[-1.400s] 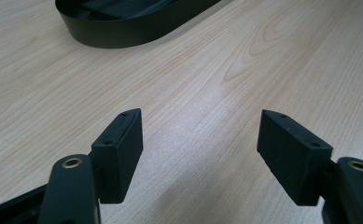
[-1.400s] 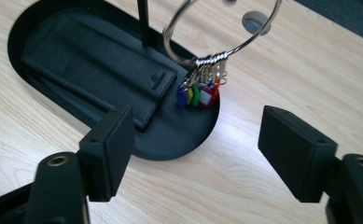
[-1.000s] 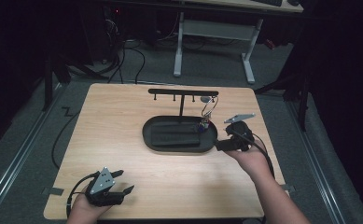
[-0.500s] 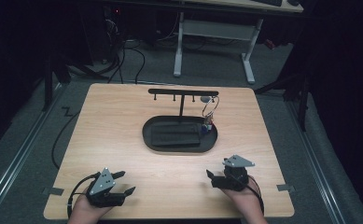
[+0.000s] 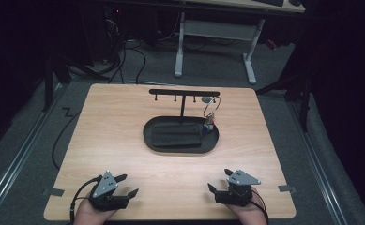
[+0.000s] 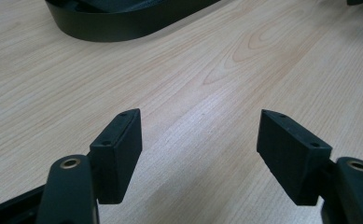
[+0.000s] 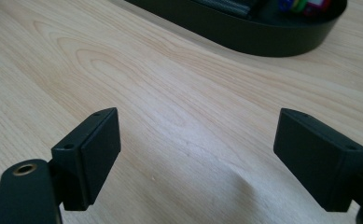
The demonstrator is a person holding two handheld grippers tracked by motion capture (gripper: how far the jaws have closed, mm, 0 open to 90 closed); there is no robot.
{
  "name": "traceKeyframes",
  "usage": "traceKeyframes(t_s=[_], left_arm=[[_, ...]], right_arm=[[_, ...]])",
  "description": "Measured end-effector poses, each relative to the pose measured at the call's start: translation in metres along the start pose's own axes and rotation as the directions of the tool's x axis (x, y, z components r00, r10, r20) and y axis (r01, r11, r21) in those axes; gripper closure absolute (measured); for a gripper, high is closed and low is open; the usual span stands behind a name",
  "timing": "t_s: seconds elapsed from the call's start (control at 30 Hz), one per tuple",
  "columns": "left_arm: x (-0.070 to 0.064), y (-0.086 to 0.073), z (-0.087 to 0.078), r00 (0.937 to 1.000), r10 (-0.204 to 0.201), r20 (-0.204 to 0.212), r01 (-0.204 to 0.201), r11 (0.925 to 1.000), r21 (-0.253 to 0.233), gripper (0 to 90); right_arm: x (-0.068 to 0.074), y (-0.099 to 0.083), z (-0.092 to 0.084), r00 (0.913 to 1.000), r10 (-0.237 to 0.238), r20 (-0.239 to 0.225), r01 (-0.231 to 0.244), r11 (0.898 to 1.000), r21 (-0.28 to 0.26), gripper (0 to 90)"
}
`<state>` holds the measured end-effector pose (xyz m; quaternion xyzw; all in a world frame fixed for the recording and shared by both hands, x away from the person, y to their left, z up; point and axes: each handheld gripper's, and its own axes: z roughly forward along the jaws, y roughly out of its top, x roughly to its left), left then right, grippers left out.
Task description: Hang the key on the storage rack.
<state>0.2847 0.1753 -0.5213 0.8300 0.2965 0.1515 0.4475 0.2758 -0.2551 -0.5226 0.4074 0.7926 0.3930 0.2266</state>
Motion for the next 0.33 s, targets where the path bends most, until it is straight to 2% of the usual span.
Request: traceKeyframes(t_s=[0.13,0.33], left_arm=[[0.0008,-0.0015,-0.0022,1.0,0.0,-0.005,0.0,1.0,0.001,31.6],[0.0034,-0.0013,-0.0047,1.0,0.01,-0.002,-0.01,0.9999,-0.005,31.6]], right_arm=[[-0.0008,0.0002,-0.0023,1.0,-0.002,-0.005,0.002,1.0,-0.005,14.9],[-0.0056,-0.0027,-0.0049,0.9991,0.039,0.015,-0.039,0.999,-0.004,14.9]])
